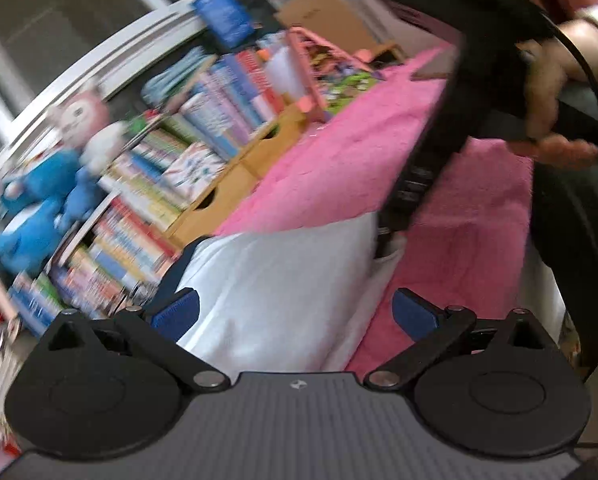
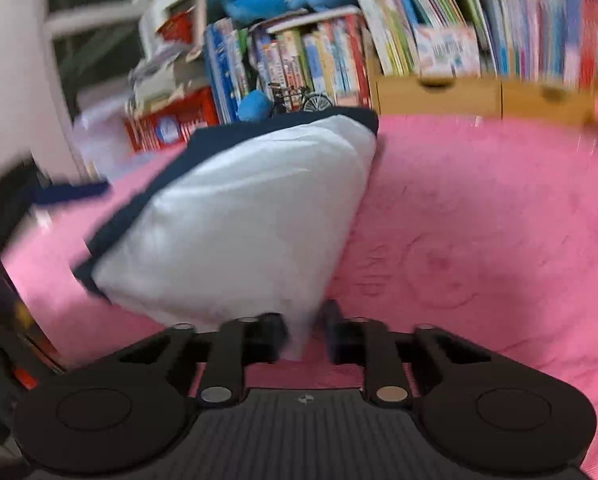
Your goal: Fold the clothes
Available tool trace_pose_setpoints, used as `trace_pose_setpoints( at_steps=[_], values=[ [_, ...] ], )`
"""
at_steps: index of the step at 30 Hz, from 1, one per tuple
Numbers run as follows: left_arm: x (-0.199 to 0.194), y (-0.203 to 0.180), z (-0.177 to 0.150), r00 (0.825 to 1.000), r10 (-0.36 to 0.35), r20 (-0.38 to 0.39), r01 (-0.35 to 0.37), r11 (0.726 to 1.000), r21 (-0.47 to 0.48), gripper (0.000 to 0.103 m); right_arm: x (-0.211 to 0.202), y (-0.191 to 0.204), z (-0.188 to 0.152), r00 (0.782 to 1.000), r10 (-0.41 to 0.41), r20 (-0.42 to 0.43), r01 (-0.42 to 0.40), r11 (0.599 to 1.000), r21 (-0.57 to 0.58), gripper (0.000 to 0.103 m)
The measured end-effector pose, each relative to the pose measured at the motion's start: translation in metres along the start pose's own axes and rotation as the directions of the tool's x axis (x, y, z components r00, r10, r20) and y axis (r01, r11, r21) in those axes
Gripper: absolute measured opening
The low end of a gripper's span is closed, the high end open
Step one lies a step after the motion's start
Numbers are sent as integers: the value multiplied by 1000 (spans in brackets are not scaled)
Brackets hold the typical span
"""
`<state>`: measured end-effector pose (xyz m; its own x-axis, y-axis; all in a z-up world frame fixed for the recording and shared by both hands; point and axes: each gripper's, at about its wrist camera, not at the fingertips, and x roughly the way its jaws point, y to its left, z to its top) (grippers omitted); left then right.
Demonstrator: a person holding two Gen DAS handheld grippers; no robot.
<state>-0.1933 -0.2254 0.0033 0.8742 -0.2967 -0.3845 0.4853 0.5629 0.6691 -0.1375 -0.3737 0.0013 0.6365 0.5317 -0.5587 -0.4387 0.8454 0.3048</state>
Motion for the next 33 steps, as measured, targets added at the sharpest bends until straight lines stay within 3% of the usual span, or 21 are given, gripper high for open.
trace_pose_setpoints(
  at_steps=[7,9,11,13,17,19,21,23,24,25,26,28,31,33],
  values=[
    [31,-33,6,1000,-26,2,25,986,163,102,-14,-19,24,992,127,19,-128,976,177,20],
    [36,-34,7,1000,-18,1,18,987,163,101,-17,-20,33,990,140,23,-142,974,177,20],
    [40,-30,8,1000,0,-16,2,990,140,91,-17,-18,37,990,138,19,-139,978,157,20],
    [48,-24,6,997,53,-55,-46,992,117,65,-15,-16,36,991,135,10,-135,979,152,20],
    [54,-4,-4,993,26,-114,-26,1000,8,54,-10,-25,24,989,145,-15,-140,972,187,21],
    [52,-5,-5,993,30,-115,-29,999,14,49,-10,-26,19,989,147,-17,-142,972,188,23],
    [50,-4,-4,993,32,-111,-30,999,18,46,-15,-18,17,994,106,-3,-105,989,105,30],
    [48,-3,-4,994,33,-108,-30,999,21,45,-25,4,12,999,10,52,-4,994,-109,46],
    [46,-3,-3,994,33,-106,-31,999,22,44,-30,19,7,995,-52,89,72,967,-243,61],
    [45,-2,-3,994,34,-104,-31,999,24,44,-33,35,-1,985,-106,137,151,913,-378,71],
    [44,-2,-2,994,34,-102,-32,999,26,44,-35,49,-11,974,-132,183,208,840,-502,73],
    [42,-1,-2,995,35,-98,-32,999,29,44,-38,74,-31,950,-151,275,306,639,-706,86],
    [38,0,-1,995,37,-93,-34,999,34,44,-26,100,-52,944,-130,302,329,420,-846,90],
    [37,3,-4,994,31,-102,-28,999,26,44,-9,109,-57,953,-115,279,302,358,-884,87]
  ],
)
